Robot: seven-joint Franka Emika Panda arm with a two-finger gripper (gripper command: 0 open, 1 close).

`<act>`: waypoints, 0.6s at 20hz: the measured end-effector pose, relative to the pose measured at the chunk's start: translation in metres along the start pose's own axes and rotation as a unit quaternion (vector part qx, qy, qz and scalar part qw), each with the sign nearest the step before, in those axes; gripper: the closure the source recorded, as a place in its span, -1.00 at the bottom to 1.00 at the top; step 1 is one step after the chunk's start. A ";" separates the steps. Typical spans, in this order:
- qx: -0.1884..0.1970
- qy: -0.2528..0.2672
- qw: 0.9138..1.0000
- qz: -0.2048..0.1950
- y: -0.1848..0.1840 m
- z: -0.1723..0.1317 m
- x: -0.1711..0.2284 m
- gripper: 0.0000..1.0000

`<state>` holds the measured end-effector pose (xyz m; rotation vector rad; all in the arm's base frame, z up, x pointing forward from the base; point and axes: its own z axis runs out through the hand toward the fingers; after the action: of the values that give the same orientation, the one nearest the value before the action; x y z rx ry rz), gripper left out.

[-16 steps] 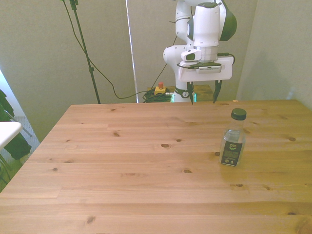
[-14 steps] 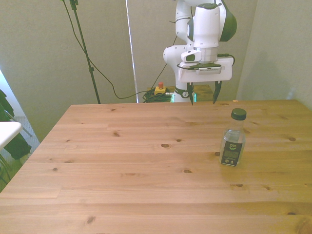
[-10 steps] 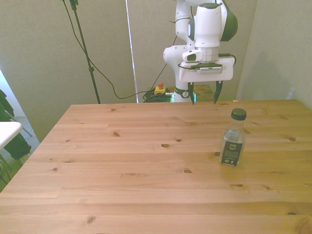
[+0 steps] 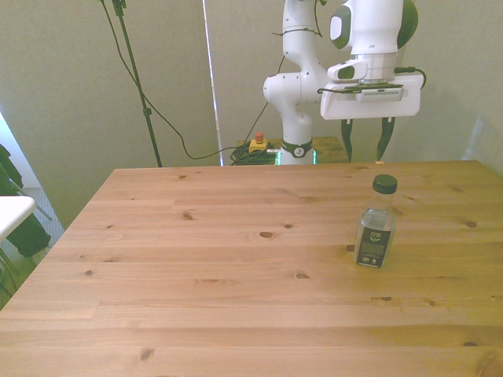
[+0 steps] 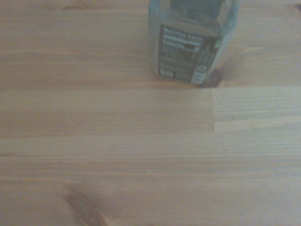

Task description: Knock down the bottle

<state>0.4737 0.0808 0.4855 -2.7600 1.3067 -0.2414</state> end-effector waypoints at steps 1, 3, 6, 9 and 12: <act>-0.003 0.001 1.000 0.003 -0.006 0.001 0.002 1.00; -0.008 0.003 1.000 0.010 -0.018 0.003 0.007 1.00; -0.013 0.010 1.000 0.023 -0.032 0.004 0.019 1.00; -0.013 0.011 0.999 0.039 -0.041 0.005 0.034 1.00; -0.016 0.014 0.998 0.055 -0.046 0.007 0.051 1.00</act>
<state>0.5424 0.0705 0.4902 -2.7087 1.4754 -0.2554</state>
